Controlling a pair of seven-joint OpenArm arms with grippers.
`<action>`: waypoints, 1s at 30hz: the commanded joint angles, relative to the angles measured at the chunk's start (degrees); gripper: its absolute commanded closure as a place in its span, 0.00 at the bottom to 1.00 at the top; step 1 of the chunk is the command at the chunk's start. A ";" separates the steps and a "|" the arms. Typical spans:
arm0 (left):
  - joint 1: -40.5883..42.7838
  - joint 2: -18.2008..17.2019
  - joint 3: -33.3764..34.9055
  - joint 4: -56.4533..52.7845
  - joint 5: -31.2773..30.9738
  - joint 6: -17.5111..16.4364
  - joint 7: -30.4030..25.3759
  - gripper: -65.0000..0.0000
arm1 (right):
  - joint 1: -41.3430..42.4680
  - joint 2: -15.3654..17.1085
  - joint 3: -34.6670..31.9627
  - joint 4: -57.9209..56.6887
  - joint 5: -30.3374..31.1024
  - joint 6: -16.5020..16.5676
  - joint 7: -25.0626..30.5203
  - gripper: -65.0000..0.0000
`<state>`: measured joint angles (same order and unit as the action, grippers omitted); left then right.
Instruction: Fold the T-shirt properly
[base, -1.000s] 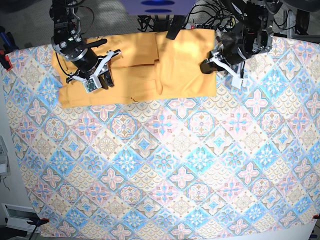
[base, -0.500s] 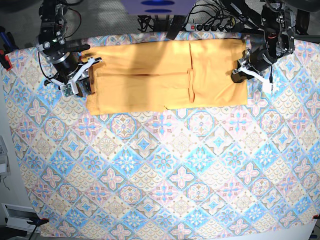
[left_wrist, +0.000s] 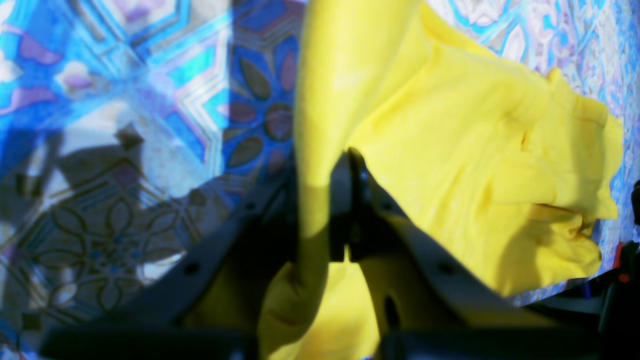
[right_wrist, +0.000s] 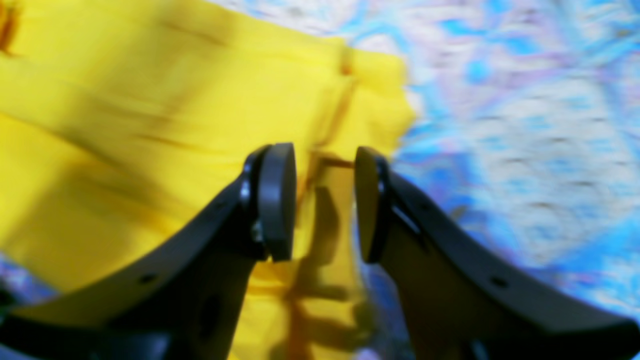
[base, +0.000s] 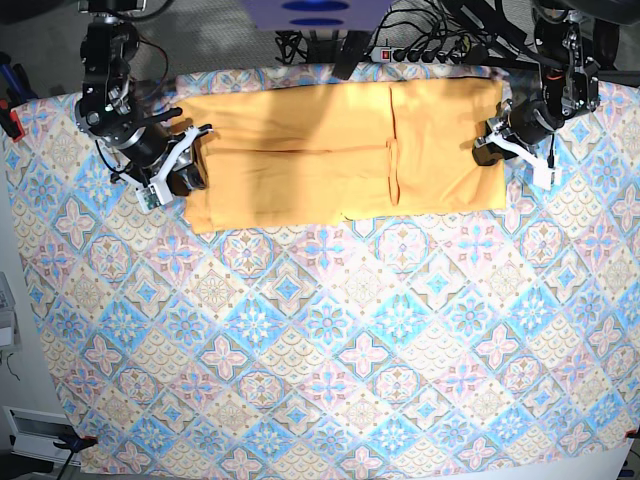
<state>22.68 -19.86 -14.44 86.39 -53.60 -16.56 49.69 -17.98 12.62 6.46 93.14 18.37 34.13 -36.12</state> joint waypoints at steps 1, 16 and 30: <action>-0.13 -0.67 -0.29 0.69 -0.42 -0.54 -0.59 1.00 | 1.49 2.37 1.15 0.18 2.77 -0.24 0.38 0.69; 0.05 -0.49 1.38 0.69 -0.42 -0.54 -0.59 1.00 | 2.55 6.59 0.88 -1.32 13.67 -0.24 -5.86 0.64; 0.14 -0.49 1.38 0.69 -0.42 -0.54 -0.59 1.00 | 4.66 6.50 -5.71 -9.32 13.85 -0.24 -5.51 0.62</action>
<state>22.79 -19.68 -12.82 86.35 -53.17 -16.56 49.54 -13.63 18.26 0.45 83.07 31.18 33.41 -42.68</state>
